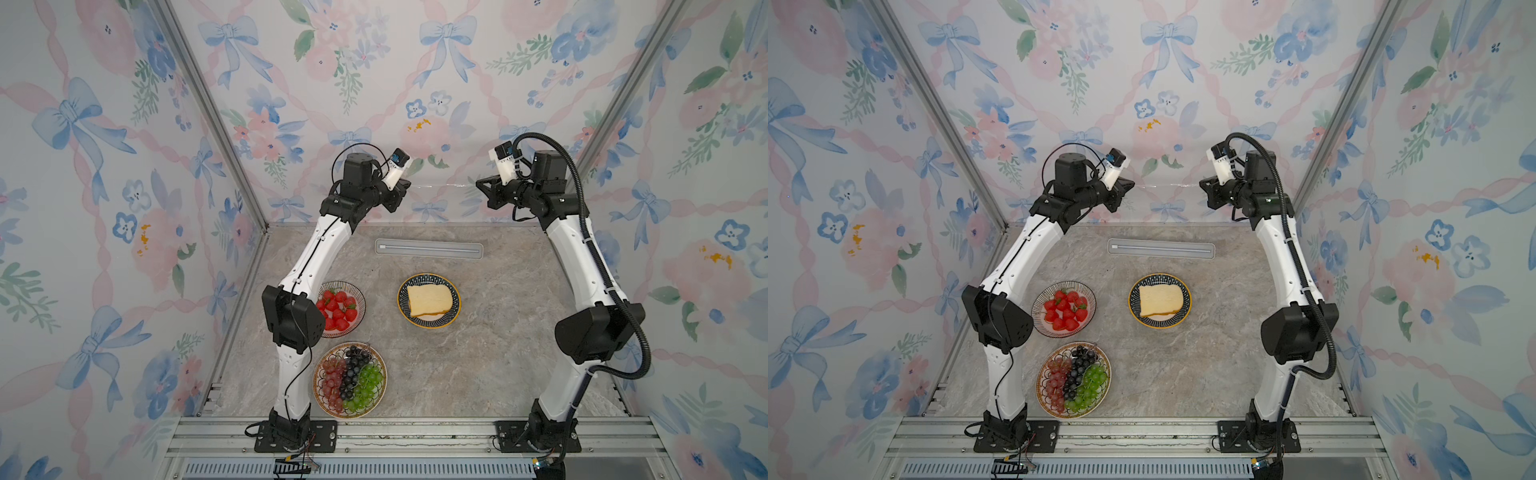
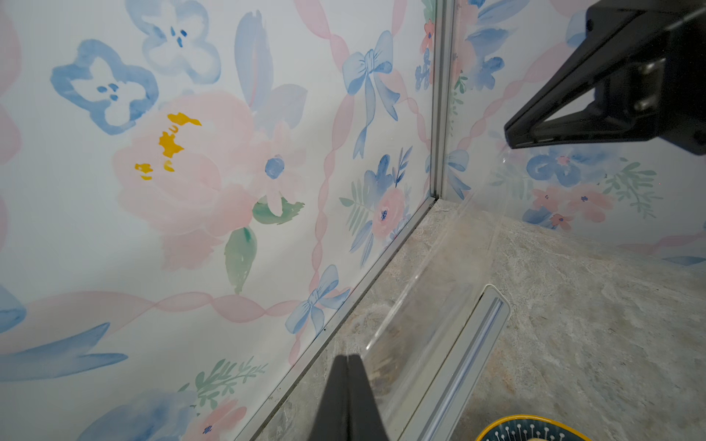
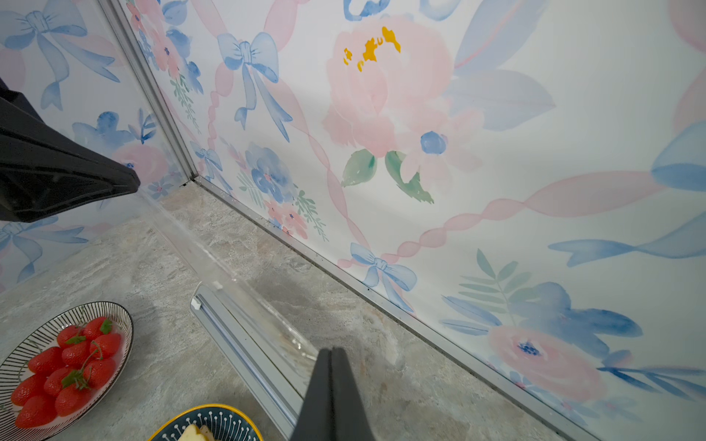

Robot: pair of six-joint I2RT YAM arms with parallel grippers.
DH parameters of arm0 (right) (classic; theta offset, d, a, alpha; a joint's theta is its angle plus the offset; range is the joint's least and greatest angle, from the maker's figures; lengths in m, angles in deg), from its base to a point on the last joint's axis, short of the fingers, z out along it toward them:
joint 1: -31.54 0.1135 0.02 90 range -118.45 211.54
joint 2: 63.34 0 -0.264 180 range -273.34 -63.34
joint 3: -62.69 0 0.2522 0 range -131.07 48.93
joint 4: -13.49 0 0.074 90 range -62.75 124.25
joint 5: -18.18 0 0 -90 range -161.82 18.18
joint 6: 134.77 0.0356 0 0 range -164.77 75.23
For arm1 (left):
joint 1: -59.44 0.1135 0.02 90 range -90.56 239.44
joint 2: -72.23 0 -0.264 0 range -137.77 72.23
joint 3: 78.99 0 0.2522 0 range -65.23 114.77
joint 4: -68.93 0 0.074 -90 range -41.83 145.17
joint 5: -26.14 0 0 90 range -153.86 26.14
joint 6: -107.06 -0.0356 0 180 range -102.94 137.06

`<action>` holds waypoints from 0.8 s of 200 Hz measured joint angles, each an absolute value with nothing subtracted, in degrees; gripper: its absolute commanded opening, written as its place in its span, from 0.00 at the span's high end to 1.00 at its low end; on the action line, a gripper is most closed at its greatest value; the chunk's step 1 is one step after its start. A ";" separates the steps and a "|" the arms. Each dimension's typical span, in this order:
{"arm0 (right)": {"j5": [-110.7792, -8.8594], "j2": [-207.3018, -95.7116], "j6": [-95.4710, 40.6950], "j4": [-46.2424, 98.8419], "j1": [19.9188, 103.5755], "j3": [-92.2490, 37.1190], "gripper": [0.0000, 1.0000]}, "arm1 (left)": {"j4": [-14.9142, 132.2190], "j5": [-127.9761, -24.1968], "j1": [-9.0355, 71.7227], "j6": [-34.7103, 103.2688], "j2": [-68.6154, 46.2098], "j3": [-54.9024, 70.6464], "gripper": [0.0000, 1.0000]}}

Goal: Wrap the plate with plastic wrap
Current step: Pull the plastic wrap from the plastic wrap cutting box.

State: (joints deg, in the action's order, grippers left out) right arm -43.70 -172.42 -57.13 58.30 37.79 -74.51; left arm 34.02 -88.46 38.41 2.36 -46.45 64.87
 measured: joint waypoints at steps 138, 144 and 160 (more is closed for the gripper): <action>-44.99 -171.22 -57.13 58.25 38.68 -75.36 1.00 | 34.00 -86.91 37.82 2.32 -43.84 65.50 1.00; -45.12 -171.22 -57.11 58.25 38.68 -75.43 1.00 | 34.00 -86.77 37.77 2.32 -43.82 65.53 1.00; -45.32 -171.22 -57.13 58.25 38.68 -75.69 1.00 | 34.00 -86.56 37.66 2.29 -43.82 65.59 1.00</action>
